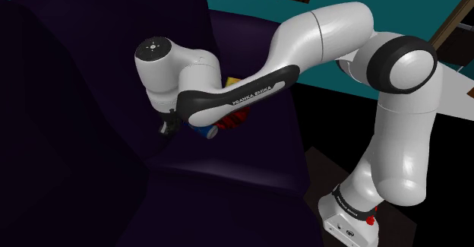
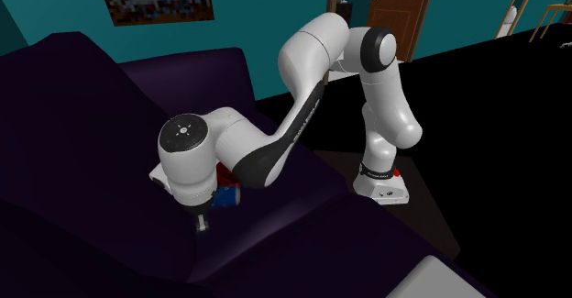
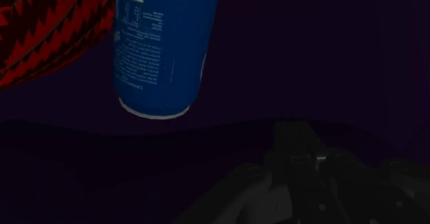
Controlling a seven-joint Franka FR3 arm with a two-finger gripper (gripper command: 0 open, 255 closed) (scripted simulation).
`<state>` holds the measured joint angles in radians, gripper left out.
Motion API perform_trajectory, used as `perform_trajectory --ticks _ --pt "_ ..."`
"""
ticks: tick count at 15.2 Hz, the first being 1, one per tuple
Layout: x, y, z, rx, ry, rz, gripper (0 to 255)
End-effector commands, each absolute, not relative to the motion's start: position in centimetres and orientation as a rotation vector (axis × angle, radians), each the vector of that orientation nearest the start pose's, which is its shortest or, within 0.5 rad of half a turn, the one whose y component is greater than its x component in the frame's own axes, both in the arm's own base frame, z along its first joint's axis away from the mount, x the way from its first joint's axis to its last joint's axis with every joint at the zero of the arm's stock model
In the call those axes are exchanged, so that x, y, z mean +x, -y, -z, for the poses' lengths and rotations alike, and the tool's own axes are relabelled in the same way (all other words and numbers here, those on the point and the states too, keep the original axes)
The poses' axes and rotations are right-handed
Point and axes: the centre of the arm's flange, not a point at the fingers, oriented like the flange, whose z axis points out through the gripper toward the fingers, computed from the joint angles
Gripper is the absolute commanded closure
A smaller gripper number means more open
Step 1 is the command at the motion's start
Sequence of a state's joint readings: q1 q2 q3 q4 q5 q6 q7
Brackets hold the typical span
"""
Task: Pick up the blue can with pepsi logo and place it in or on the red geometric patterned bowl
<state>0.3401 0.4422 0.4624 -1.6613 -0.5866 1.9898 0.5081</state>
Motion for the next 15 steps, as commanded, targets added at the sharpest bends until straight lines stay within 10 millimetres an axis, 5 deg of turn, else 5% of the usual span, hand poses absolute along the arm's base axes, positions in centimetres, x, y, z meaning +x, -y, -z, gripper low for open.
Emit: perform_trajectory --ticks 1,4,5,13,15 --pt "50.7 -42.7 -37.2 -3.311 0.880 0.282 255" --pt "50.7 -42.7 -37.2 -3.311 0.880 0.282 255" --pt "50.7 -42.7 -37.2 -3.311 0.880 0.282 0" --pt "55.4 -30.4 -38.2 -3.176 0.771 -0.006 0" --pt "55.6 -29.9 -37.6 -3.170 0.767 -0.017 0"
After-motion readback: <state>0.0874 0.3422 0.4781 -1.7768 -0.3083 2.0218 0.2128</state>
